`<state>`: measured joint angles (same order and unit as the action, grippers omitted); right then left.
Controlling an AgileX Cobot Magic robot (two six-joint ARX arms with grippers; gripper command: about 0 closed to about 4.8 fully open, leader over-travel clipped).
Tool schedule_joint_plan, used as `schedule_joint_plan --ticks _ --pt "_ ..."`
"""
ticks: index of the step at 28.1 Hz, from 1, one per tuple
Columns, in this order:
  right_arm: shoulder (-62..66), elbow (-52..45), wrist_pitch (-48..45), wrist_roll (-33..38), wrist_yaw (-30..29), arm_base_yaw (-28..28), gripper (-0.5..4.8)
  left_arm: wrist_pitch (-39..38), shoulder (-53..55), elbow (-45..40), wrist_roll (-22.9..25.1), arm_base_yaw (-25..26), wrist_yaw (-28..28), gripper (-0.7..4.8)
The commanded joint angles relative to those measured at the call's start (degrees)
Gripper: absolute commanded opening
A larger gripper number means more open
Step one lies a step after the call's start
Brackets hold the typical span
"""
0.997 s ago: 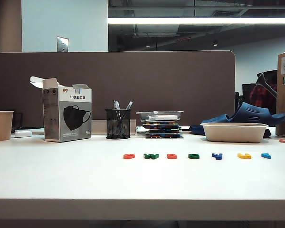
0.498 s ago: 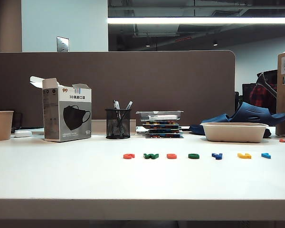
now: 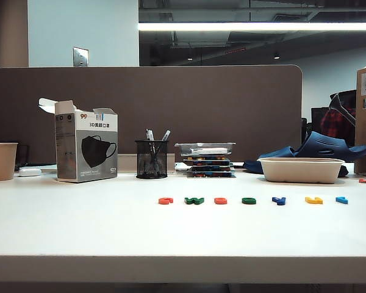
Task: Select the appropriate letters from the row of letter magnets placed on the table to arrange into the word "yes".
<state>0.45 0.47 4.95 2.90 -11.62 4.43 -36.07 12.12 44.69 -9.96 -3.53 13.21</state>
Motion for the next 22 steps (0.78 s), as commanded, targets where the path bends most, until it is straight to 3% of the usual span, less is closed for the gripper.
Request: schedule_joint_plan --ticks 1,7,10,13,15,22 --pt "-0.6 -0.4 -0.9 -0.2 0.0 0.0 -0.01 -4.6 6.4 7.9 0.1 0.0 3.8 -0.05" --pt "-0.6 -0.4 -0.9 -0.2 0.0 0.0 -0.01 -15.7 19.0 22.8 -0.1 0.0 10.9 -0.05" --pt "-0.6 -0.4 -0.9 -0.2 0.0 0.0 -0.01 -23.5 26.3 32.3 -2.4 0.0 13.8 -0.05" --pt "-0.6 -0.4 -0.9 -0.2 0.1 0.0 -0.01 -28.3 30.9 38.9 -2.8 0.0 14.1 -0.05" --pt "-0.6 -0.4 -0.9 -0.2 0.1 0.0 -0.01 -29.9 35.4 44.8 -6.2 -3.8 13.9 -0.05" --pt "-0.6 -0.4 -0.9 -0.2 0.2 0.0 -0.01 -30.3 42.9 51.1 -12.3 -14.6 12.0 -0.05"
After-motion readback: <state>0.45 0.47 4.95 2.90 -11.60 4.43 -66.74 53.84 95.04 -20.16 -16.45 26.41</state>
